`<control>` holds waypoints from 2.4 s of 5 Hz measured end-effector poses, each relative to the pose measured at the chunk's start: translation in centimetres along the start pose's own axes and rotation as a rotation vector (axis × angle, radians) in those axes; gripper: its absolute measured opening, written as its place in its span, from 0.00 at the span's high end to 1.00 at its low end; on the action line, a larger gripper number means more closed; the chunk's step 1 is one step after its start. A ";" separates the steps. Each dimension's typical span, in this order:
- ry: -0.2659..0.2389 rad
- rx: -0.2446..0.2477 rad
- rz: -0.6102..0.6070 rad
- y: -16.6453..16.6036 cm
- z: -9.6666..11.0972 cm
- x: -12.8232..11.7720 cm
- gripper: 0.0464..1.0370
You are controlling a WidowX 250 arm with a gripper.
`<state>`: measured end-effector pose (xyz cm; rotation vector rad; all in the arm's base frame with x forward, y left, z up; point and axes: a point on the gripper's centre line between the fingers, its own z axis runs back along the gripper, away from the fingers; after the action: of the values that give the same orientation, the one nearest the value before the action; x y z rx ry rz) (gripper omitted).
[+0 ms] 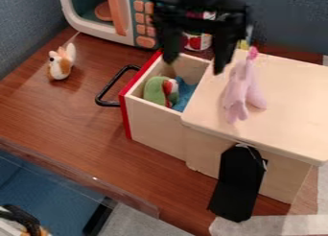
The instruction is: Take the green teddy bear outside the drawer and put it on the leftside of the table
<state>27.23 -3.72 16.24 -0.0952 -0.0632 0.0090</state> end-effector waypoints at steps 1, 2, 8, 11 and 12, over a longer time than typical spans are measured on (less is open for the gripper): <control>-0.016 0.038 0.014 1.4 -0.4 -0.3 0.04; -0.039 0.139 -0.002 3.0 -1.4 -0.4 0.04; 0.001 0.062 0.042 6.6 -6.9 2.2 0.09; 0.027 0.079 0.032 6.1 -7.7 2.9 0.89; 0.039 0.069 0.021 5.9 -7.7 2.7 0.97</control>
<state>30.35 1.46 8.20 -0.0273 -0.0230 0.0302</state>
